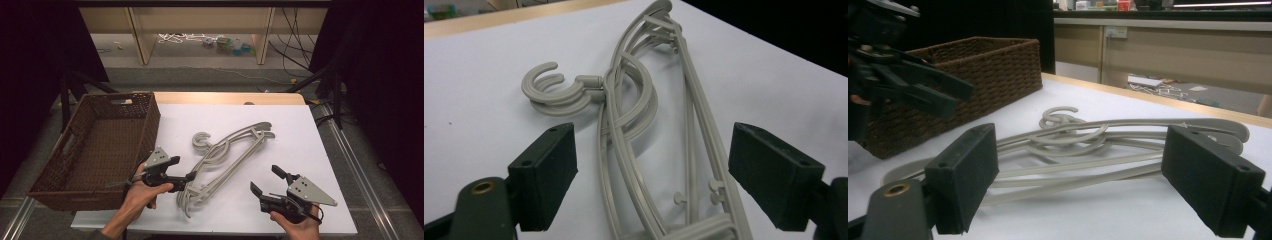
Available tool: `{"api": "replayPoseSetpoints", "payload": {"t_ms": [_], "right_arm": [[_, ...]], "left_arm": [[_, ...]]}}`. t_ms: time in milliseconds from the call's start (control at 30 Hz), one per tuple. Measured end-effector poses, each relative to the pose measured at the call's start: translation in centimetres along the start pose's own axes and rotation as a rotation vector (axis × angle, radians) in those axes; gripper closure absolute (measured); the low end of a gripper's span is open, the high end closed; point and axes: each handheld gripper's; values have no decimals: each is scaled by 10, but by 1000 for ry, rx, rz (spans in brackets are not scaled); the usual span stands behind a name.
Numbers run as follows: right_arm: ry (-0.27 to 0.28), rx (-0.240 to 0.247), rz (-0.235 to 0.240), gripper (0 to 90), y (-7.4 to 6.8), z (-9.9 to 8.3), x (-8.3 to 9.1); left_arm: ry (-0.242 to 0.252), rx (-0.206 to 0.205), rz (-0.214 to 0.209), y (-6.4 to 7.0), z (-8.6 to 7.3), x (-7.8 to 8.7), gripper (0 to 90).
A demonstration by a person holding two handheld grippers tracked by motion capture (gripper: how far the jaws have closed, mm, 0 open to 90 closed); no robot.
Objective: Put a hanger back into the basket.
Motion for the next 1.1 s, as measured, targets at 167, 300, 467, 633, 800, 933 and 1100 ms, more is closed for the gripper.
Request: {"api": "replayPoseSetpoints", "payload": {"t_ms": [167, 300, 467, 633, 800, 933, 1100], "right_arm": [[8, -4, 7, 160, 0, 0, -1], [-5, 1, 11, 161, 1, 0, -1], [-3, -1, 12, 161, 1, -1, -1], [-2, 2, 16, 160, 1, -1, -1], [-12, 6, 10, 161, 1, -1, -1], [-8, 7, 21, 161, 1, -1, -1], [-12, 11, 20, 160, 1, -1, -1]], "left_arm": [[-63, 29, 0, -10, 1, -20, 212], [-140, 47, 6, -19, 2, -31, 270], [-211, 93, -7, -27, 6, -44, 351], [-254, 92, -6, -30, 9, -55, 433], [-285, 116, -19, -34, 10, -63, 482], [-300, 146, -31, -38, 10, -68, 519], [-337, 152, -42, -44, 9, -71, 560]]}}
Point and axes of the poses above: each handheld gripper's, and its own axes: x roughly backward along the jaws, z roughly out of its top, y roughly to its right, and after that the axes turned 14 degrees about -z, right-handed
